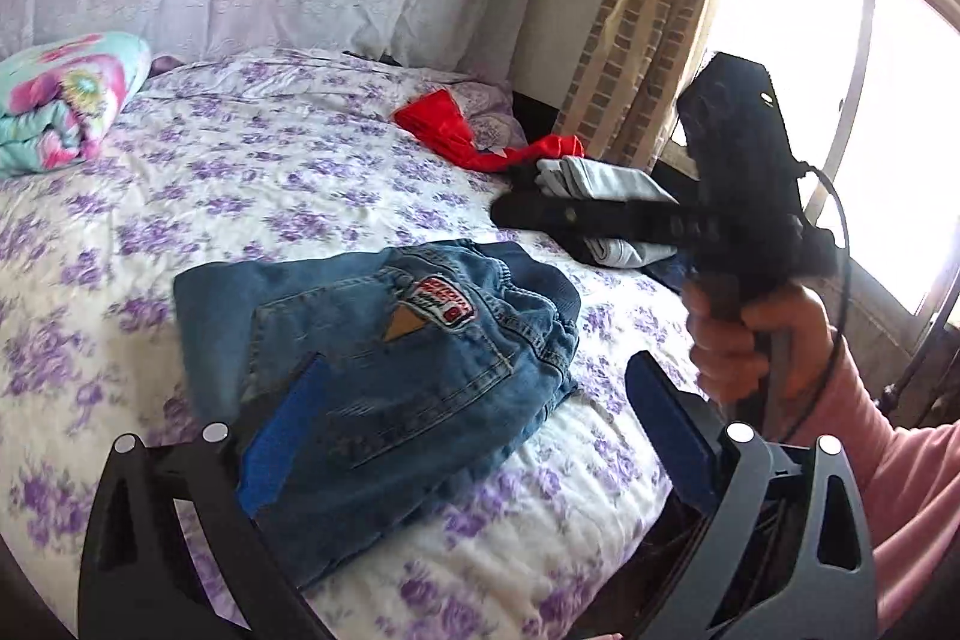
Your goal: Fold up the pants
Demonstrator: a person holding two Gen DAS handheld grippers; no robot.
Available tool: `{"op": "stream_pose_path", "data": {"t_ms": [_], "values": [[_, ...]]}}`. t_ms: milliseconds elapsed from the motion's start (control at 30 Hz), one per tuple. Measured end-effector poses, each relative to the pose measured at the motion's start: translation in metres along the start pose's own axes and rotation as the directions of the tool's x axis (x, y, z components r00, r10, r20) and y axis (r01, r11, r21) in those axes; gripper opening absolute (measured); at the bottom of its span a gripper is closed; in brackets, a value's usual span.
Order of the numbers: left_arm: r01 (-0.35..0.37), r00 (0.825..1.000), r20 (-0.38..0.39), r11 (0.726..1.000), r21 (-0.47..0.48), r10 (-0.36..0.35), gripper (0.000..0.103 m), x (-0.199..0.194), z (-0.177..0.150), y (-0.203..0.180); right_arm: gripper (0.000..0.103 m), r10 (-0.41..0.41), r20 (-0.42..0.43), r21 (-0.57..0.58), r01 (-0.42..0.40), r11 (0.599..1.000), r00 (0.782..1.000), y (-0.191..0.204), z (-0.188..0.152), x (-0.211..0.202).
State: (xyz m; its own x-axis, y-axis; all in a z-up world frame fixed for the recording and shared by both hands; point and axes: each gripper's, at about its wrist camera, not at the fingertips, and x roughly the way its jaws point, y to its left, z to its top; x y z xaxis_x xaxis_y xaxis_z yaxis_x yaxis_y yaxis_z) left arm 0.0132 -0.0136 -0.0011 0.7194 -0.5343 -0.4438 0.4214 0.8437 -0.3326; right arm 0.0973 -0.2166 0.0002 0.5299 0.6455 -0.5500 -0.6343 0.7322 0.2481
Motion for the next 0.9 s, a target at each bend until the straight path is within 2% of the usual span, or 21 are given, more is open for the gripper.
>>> {"op": "stream_pose_path", "data": {"t_ms": [33, 100, 133, 167, 200, 267, 333, 467, 633, 700, 733, 800, 900], "values": [[-0.004, 1.000, -0.021, 1.000, -0.003, 0.004, 0.096, 0.009, -0.002, 0.000, 0.030, -0.033, -0.013, -0.004, 0.033, 0.999, 0.999, -0.005, -0.011, 0.004], [0.024, 0.992, -0.119, 0.999, -0.048, -0.030, 0.096, 0.038, -0.015, 0.005, 0.026, -0.105, -0.075, 0.020, 0.106, 0.994, 0.992, -0.024, -0.039, 0.023], [0.017, 0.991, -0.132, 0.999, -0.051, -0.024, 0.096, 0.047, -0.020, 0.008, 0.026, -0.078, -0.063, 0.056, 0.082, 0.995, 0.995, -0.035, -0.056, 0.030], [0.003, 0.993, -0.118, 1.000, -0.024, -0.006, 0.096, 0.050, -0.028, 0.003, 0.026, -0.040, 0.005, 0.097, 0.040, 0.995, 0.999, -0.044, -0.065, 0.028], [-0.026, 0.994, -0.105, 0.999, 0.023, 0.029, 0.097, 0.051, -0.031, -0.004, 0.026, -0.026, 0.019, 0.121, 0.024, 0.992, 0.999, -0.047, -0.067, 0.026], [-0.090, 0.988, -0.118, 0.990, 0.112, 0.103, 0.097, 0.054, -0.033, -0.019, 0.026, -0.030, 0.020, 0.143, 0.027, 0.989, 0.999, -0.047, -0.063, 0.026], [-0.105, 0.983, -0.138, 0.987, 0.124, 0.122, 0.097, 0.054, -0.030, -0.023, 0.028, -0.042, 0.021, 0.126, 0.039, 0.991, 0.999, -0.043, -0.062, 0.028], [-0.107, 0.979, -0.172, 0.994, 0.028, 0.111, 0.097, 0.044, -0.011, -0.009, 0.034, -0.031, 0.028, 0.083, 0.029, 0.996, 0.999, -0.039, -0.059, 0.022], [-0.271, 0.946, -0.188, 0.963, -0.017, 0.263, 0.097, 0.024, 0.003, 0.011, 0.049, 0.013, 0.058, 0.101, -0.019, 0.995, 0.998, -0.033, -0.047, 0.003], [-0.328, 0.929, -0.189, 0.944, -0.033, 0.317, 0.097, 0.017, 0.008, 0.025, 0.055, -0.003, 0.080, 0.081, -0.004, 0.997, 0.997, -0.029, -0.041, -0.007], [-0.364, 0.917, -0.194, 0.930, -0.054, 0.348, 0.097, 0.013, 0.011, 0.035, 0.056, -0.012, 0.087, 0.077, 0.005, 0.997, 0.996, -0.028, -0.039, -0.011], [-0.397, 0.906, -0.205, 0.911, -0.112, 0.370, 0.097, 0.002, 0.012, 0.053, 0.057, -0.016, 0.098, 0.075, 0.008, 0.997, 0.995, -0.027, -0.036, -0.018], [-0.381, 0.919, -0.199, 0.895, -0.231, 0.340, 0.097, -0.010, 0.010, 0.078, 0.057, 0.012, 0.115, 0.064, -0.020, 0.998, 0.993, -0.019, -0.037, -0.021]]}}
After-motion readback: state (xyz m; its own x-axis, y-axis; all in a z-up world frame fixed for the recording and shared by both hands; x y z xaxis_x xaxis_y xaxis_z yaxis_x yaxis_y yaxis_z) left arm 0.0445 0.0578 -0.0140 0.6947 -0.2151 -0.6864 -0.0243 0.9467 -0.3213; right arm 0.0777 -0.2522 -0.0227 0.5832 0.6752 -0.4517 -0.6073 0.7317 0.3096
